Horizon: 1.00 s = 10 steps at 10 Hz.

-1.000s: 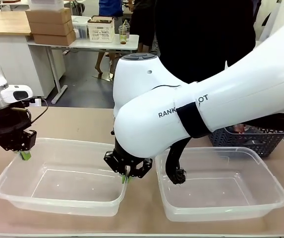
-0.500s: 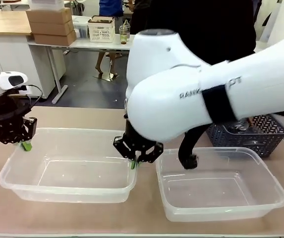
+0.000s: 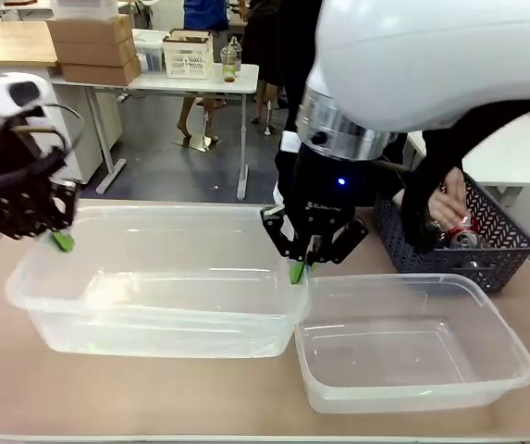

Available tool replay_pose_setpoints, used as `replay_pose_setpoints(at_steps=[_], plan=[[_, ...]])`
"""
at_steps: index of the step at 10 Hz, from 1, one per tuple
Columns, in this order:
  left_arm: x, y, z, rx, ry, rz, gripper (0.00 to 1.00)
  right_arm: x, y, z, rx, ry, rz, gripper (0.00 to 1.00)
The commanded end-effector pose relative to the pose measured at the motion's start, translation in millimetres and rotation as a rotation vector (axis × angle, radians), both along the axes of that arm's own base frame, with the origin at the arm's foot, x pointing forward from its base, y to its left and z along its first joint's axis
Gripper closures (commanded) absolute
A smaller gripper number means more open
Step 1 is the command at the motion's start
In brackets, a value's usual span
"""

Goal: Sort the waste into each basket.
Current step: Pick up the Organizing box on the left side of the table and lift it.

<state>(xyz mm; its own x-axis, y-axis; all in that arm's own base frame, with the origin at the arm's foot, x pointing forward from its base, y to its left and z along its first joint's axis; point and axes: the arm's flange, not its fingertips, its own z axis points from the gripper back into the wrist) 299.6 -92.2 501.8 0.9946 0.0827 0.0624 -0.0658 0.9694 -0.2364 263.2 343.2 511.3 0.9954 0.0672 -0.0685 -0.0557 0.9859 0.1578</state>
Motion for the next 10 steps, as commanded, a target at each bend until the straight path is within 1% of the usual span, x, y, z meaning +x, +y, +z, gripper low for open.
replay_pose_setpoints(at_steps=[1,2,3,4,5,6,7,8,9,10], plan=[[15.6,29.2,-20.5,0.024,0.027,0.025,1.0,1.7,12.0,-5.7,-0.002,-0.019,-0.014,1.0],[15.6,29.2,-20.5,0.024,0.027,0.025,1.0,0.0,0.0,0.0,0.0,0.0,0.0,0.94],[6.0,5.1,-8.0,-0.002,0.025,0.005,0.93,14.7,3.3,-18.1,-0.06,0.084,-0.046,0.94],[19.5,-13.8,1.1,-0.076,0.023,-0.016,0.93,27.1,-2.8,-19.9,-0.057,0.089,-0.078,0.94],[33.0,-42.0,15.6,-0.15,0.058,0.051,0.93,30.7,-13.9,-15.5,-0.09,0.084,-0.095,0.94],[43.6,-65.3,29.1,-0.195,0.034,0.012,0.93,32.8,-30.0,-10.6,-0.086,0.09,-0.1,0.94],[51.6,-84.1,34.9,-0.179,0.037,-0.028,0.93,35.4,-53.9,-5.1,-0.085,0.091,-0.158,0.94],[61.5,-97.5,33.6,-0.146,0.02,-0.016,0.93,36.6,-79.3,1.8,-0.064,0.082,-0.185,0.94],[73.3,-107.9,29.0,-0.145,0.043,0.0,0.93,38.0,-103.4,7.1,-0.06,0.081,-0.158,0.94],[81.8,-116.2,26.9,-0.157,0.018,0.012,0.93,43.3,-120.3,6.7,-0.09,0.085,-0.111,0.94]])
